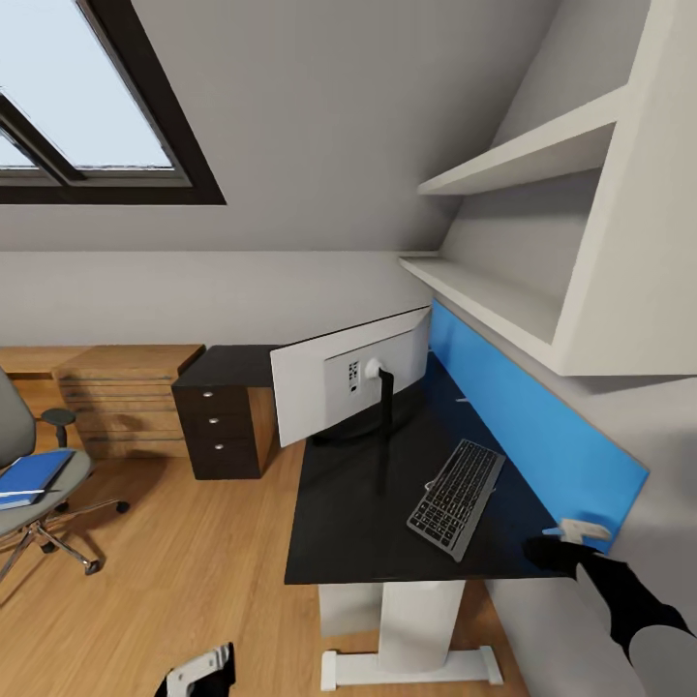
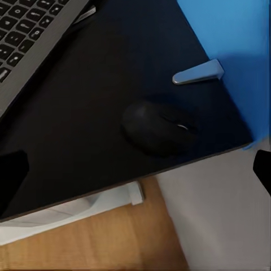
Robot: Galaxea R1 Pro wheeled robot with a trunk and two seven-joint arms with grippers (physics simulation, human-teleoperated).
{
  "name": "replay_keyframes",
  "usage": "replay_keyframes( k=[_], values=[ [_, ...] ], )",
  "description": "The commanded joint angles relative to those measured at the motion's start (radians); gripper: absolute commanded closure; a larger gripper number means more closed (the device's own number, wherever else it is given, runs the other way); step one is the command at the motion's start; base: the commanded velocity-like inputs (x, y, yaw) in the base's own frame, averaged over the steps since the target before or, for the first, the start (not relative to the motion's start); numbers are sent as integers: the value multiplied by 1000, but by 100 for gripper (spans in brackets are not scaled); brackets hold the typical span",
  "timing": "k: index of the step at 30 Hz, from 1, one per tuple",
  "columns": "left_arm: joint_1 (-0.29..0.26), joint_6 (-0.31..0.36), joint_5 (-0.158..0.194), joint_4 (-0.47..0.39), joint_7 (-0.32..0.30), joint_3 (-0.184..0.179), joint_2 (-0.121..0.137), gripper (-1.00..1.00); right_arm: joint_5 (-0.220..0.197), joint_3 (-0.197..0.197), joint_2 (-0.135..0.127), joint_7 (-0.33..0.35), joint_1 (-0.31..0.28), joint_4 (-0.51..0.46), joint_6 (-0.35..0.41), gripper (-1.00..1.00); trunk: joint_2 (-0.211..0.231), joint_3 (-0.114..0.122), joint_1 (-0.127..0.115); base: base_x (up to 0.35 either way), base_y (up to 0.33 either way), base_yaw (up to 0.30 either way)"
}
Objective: In the bedroom, organize the workspace by keeping the computer under the desk, ensuring the monitor is on the desk, placing the keyboard on the desk next to the monitor, placing the mouse on the desk next to the keyboard, moving the folder from the swivel chair onto the desk next to the mouse, stacking the notebook on top of the folder with the pen on top of the notebook, and positioning the swivel chair next to the desk.
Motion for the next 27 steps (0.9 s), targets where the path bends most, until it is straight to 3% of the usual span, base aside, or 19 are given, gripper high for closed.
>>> replay_keyframes(
  k=[1,5,7,8,9,15,20,27],
  values=[
    [12,12,9,-29,5,-4,4,-100,-3,-8,0,5,0,-2,9,-100,-1,-2,0,0,0,0],
    [73,140,38,-191,5,-3,36,-100,-5,-15,1,5,-1,-4,16,-100,-1,-2,0,0,0,0],
    [117,217,105,-306,5,-3,80,-100,-7,-17,1,5,-1,-4,17,-100,-1,-2,0,0,0,0],
    [151,267,182,-385,5,-5,137,-100,-9,-18,1,5,-1,-5,18,-100,-1,-2,0,0,0,0],
    [160,280,205,-408,5,-6,157,-100,-9,-21,1,4,-1,-8,18,-100,-1,-2,0,0,0,0],
    [174,297,238,-439,5,-7,187,-100,-8,-57,2,4,-1,-34,19,-100,-15,-8,8,0,0,0],
    [178,299,247,-447,5,-7,194,-100,-8,-95,4,3,-1,-50,19,-100,-50,-24,27,0,0,0],
    [179,278,249,-447,19,-7,193,-100,-7,-101,5,3,-1,-55,17,-100,-99,-45,54,0,0,0]
  ],
)
